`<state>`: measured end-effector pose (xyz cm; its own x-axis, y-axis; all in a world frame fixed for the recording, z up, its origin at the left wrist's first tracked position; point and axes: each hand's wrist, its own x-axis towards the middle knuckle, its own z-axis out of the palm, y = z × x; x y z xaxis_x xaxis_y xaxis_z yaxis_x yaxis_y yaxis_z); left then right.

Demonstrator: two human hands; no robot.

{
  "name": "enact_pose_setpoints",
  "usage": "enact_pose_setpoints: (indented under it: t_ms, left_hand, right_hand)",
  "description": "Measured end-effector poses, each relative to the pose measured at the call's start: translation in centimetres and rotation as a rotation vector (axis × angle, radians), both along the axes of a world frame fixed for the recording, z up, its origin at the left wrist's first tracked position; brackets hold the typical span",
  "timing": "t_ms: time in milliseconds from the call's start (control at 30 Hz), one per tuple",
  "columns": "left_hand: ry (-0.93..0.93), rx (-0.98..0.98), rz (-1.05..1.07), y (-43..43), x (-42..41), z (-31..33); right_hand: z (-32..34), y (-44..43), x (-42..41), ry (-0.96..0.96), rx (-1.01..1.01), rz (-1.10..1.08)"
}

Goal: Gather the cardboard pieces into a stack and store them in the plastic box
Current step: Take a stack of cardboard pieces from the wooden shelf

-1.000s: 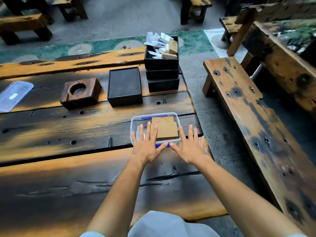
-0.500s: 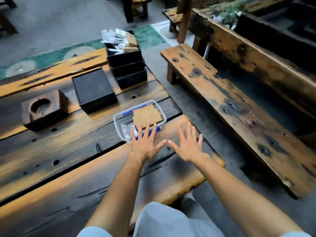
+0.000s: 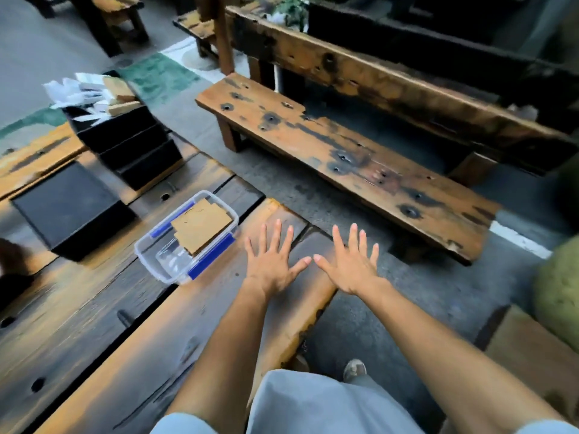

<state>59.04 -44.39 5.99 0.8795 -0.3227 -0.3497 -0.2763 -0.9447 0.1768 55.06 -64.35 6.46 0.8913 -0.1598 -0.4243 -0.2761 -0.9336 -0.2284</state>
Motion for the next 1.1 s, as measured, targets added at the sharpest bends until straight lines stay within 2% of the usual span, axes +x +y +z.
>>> enact_pose_setpoints:
  t_ms: [467,900,1100]
  left_hand:
    - [-0.060,0.020,-0.385,-15.4,-2.9,0.7]
    - [-0.020,0.050,-0.761,-29.4,-15.9,1.0]
    - [-0.060,0.053,-0.895,-35.2,-20.7,1.1]
  right_hand:
    - [0.2,-12.9,-10.4,-0.032,-0.020,-0.394]
    - [0.2,-22.2,-28.1,-0.016,-0.040,-0.750]
    - [0.6,-24.7,-35.3,-0.010,-0.022,-0.894]
